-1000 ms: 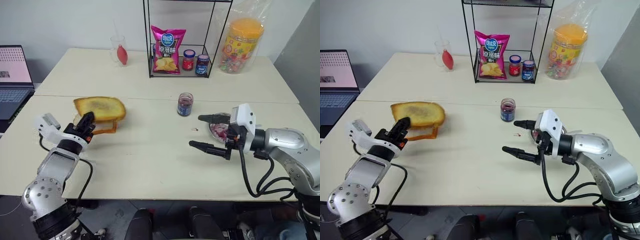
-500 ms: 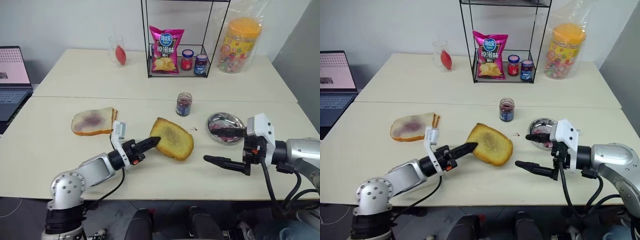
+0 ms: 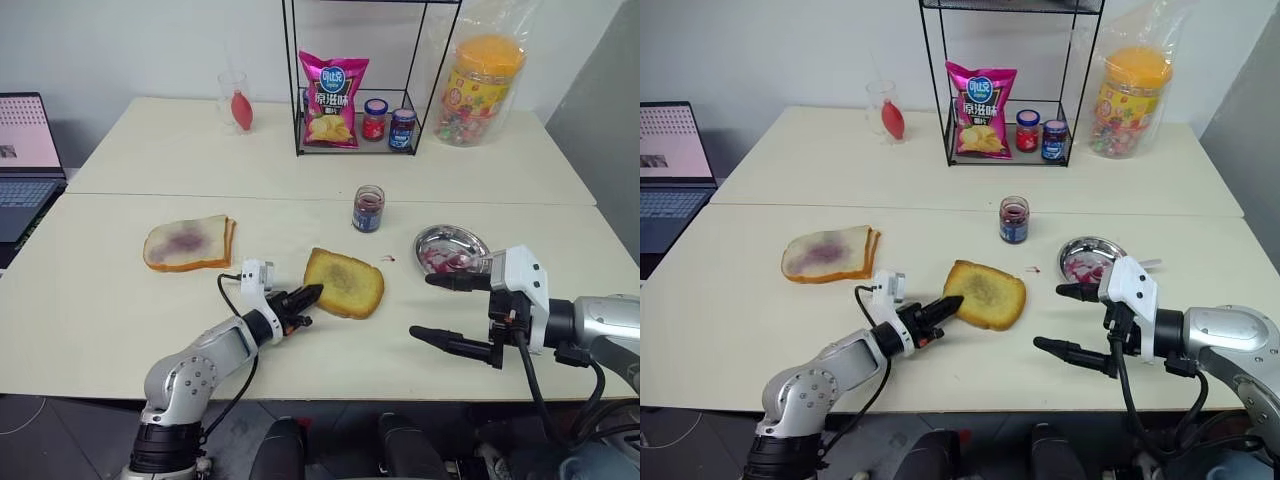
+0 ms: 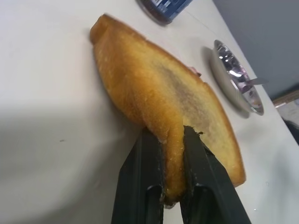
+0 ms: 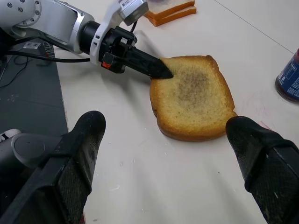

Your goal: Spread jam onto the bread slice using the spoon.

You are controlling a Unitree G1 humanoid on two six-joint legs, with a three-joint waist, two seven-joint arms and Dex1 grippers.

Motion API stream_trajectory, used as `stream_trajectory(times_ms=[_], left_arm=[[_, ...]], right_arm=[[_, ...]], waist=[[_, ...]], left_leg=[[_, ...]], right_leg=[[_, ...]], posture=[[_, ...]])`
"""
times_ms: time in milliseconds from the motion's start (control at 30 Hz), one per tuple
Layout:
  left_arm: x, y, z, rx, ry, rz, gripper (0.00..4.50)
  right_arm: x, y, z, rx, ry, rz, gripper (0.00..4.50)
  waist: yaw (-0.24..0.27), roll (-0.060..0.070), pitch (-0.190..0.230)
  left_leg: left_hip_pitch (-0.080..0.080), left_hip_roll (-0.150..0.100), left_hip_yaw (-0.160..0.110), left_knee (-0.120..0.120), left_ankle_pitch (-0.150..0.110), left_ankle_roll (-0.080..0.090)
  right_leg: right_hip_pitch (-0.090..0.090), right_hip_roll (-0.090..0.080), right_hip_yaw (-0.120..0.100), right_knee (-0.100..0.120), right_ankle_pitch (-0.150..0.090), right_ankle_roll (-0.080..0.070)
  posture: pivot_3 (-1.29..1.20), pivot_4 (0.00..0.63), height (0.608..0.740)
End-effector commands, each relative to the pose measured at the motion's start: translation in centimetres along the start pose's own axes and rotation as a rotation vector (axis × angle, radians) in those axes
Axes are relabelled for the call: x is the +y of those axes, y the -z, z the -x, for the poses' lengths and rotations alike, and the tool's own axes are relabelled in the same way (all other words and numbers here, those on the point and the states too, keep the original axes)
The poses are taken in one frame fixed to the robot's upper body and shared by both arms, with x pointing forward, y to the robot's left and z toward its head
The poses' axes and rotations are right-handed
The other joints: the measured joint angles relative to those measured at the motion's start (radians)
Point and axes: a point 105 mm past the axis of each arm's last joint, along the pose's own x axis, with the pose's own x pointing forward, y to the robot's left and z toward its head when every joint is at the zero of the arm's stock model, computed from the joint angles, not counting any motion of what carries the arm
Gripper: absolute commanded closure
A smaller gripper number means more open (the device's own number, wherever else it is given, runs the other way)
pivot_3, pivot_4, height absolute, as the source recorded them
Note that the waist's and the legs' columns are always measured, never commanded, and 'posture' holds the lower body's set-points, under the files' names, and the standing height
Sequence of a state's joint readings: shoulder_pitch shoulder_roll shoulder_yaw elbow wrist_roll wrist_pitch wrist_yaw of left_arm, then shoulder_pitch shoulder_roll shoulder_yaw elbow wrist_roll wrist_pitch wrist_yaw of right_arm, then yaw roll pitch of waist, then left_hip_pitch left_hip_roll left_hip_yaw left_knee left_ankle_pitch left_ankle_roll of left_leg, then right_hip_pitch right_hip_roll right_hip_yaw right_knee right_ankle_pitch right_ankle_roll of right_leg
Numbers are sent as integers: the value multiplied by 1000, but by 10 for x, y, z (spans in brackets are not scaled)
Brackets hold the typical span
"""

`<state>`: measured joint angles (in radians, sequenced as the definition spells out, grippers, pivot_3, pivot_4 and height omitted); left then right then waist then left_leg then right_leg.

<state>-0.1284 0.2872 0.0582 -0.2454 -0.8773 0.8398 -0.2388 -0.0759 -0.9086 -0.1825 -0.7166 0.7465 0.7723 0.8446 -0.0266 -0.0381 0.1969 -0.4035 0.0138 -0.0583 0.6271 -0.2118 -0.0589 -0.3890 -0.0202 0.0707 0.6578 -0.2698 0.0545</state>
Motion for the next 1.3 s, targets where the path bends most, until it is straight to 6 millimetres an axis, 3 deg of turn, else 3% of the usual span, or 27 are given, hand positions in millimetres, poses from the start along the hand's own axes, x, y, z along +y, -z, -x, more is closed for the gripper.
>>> stream_trajectory(times_ms=[33, 233, 400, 567, 700, 767, 867, 967, 1133, 1233, 1300], left_arm=[[3, -5, 1, -31, -41, -42, 3530], [8, -6, 12, -27, -73, -106, 2230], [11, -15, 37, -29, -114, -239, 1350], [25, -49, 63, -102, -194, -538, 1350], [0, -73, 62, -182, -66, -801, 1350], [-21, -78, 57, -191, 60, -872, 1350], [-48, -72, 50, -149, 244, -945, 870], [-71, -56, 48, -44, 438, -989, 214], [-101, -53, 42, 28, 621, -932, 28], [-105, -40, 39, 111, 696, -963, 28], [-108, -35, 33, 121, 714, -986, 28]], right_arm=[[4, -9, 1, -25, -2, 51, 0], [6, -8, 2, -23, -1, 52, 0], [2, -6, 7, -27, 30, 80, 0], [-15, -8, 19, -69, 178, 135, 0], [-46, -10, 40, -134, 424, 129, 0], [-64, -7, 60, -193, 601, 68, 0], [-83, 2, 84, -272, 826, -27, 0], [-95, 22, 103, -389, 1017, -233, 0], [-107, 57, 115, -520, 1231, -493, 0], [-115, 86, 110, -554, 1258, -660, 0], [-123, 95, 101, -585, 1223, -745, 0]], waist=[[0, 0, 0], [-1, 0, 0], [-3, 0, 0], [-2, 0, 0], [7, -1, 1], [13, -1, 1], [19, -1, 1], [18, 1, 1], [11, 4, 2], [-2, 7, 1], [-6, 8, 1]], left_leg=[[0, 0, 0, 0, 0, 0], [0, 0, 0, 0, 0, 0], [1, 1, 0, 0, 0, 0], [1, 1, 0, -2, 0, 0], [0, 0, 0, -1, 0, 0], [-2, 0, 1, -1, 0, 0], [-5, 0, 0, -1, -1, 1], [-6, 0, 0, -3, -2, 2], [-8, 2, -1, -3, -2, 2], [-8, 1, 0, -2, -2, 2], [-6, 1, 0, -1, -2, 2]], right_leg=[[0, 0, 0, 0, 0, 0], [0, 0, 0, 0, 0, 0], [0, 0, 0, 0, 0, 0], [-1, 0, 0, 0, -1, -2], [-1, -2, 0, -1, -1, -2], [-1, -2, 0, -4, -1, -2], [-1, -2, -1, -8, 1, -1], [-2, -1, -1, -9, 4, 5], [-4, 1, -2, -8, 5, 5], [-4, 1, -1, -8, 5, 7], [-2, 1, 0, -8, 5, 7]], posture=[[0, 150, 740], [0, 150, 740], [0, 150, 740], [0, 150, 740], [0, 150, 740], [0, 150, 740], [0, 150, 740], [0, 150, 740], [0, 150, 740], [0, 150, 740], [0, 150, 740]])
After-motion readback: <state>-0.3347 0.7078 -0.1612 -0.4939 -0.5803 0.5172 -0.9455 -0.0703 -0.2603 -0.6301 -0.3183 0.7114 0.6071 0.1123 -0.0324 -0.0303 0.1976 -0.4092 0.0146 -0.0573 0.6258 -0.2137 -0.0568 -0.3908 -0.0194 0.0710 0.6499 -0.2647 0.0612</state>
